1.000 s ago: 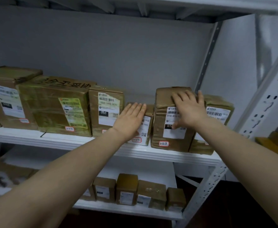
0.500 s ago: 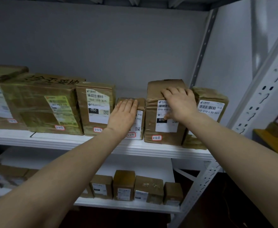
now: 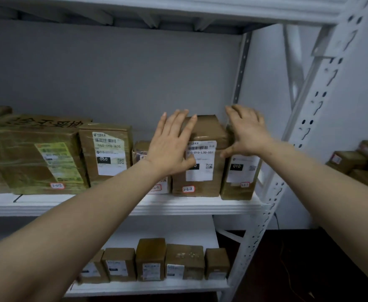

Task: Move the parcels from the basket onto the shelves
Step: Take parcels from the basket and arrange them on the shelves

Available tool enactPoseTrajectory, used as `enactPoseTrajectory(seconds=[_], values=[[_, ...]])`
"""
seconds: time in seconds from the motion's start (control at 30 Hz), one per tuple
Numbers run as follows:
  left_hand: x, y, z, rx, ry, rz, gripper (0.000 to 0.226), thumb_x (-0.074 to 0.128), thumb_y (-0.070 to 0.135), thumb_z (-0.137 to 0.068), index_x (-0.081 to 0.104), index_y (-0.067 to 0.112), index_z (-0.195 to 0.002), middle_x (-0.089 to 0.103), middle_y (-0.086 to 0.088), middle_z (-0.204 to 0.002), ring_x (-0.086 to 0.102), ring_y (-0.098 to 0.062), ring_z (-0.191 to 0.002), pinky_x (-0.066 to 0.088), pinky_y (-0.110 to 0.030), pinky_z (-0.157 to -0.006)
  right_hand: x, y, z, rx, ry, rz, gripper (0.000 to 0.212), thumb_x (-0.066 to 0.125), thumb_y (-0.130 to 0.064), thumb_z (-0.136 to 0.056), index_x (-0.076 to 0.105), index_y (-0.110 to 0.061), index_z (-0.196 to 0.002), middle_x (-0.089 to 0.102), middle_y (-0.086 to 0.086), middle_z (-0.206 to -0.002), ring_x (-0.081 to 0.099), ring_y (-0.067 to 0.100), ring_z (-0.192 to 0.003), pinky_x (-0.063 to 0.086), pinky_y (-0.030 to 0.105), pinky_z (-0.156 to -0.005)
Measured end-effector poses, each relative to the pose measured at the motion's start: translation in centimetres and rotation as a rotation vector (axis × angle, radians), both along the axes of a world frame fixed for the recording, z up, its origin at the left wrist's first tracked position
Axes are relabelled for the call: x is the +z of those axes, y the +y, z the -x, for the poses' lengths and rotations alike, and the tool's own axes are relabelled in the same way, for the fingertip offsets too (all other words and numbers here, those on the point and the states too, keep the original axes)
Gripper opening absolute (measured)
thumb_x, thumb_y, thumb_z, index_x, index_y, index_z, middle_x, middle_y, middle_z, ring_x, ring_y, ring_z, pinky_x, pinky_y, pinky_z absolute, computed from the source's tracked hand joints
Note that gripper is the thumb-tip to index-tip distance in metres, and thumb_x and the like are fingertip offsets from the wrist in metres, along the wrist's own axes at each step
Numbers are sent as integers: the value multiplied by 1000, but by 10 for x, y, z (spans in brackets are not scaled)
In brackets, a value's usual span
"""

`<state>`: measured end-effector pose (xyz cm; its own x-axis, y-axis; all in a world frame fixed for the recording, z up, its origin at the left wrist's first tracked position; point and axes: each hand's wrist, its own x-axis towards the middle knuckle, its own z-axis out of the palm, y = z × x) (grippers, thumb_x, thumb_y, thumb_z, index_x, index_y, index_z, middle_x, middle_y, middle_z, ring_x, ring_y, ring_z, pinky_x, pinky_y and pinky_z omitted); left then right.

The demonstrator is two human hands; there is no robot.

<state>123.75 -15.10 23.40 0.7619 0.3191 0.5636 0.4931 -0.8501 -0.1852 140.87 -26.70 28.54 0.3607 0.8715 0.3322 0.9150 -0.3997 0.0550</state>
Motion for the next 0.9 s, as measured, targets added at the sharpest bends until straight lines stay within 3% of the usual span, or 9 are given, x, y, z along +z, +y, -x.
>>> enactPoseTrajectory(seconds=[0.13, 0.27, 0.43, 0.57, 0.9], values=[[17, -12, -32, -38, 84, 62, 95, 58, 53, -84, 4, 16, -153, 10, -10, -159, 2, -26, -147, -2, -38, -119, -4, -17, -27, -72, 27, 43, 129, 87, -44, -58, 7, -12, -153, 12, 10, -159, 11, 31, -145, 11, 42, -118], [23, -15, -53, -30, 206, 162, 94, 63, 49, -85, 6, 17, -153, 15, -7, -159, 10, -24, -147, 11, -37, -118, -21, -21, -39, -60, 44, 105, 123, 87, -39, -60, 11, -15, -152, 17, 8, -158, 15, 29, -145, 11, 43, -118], [23, -14, -61, 10, 264, 231, 80, 64, 29, -88, 17, 18, -152, 26, -4, -155, 28, -24, -140, 32, -37, -108, -37, -18, -43, -48, 36, 75, 111, 84, -30, -68, 13, -18, -152, 21, 4, -156, 17, 26, -144, 12, 50, -118], [22, -13, -61, 11, 249, 229, 76, 61, 21, -90, 17, 19, -152, 24, -5, -156, 26, -24, -142, 31, -37, -109, -48, -15, -48, -3, 20, -21, 102, 81, -23, -70, 19, -17, -150, 25, 5, -154, 19, 26, -142, 22, 47, -116], [21, -15, -62, 13, 250, 226, 77, 62, 22, -89, 17, 19, -152, 25, -5, -155, 27, -24, -141, 35, -39, -109, -52, -5, -51, -6, 47, -44, 98, 79, -24, -73, 17, -18, -150, 23, 5, -155, 16, 25, -144, 17, 50, -117]])
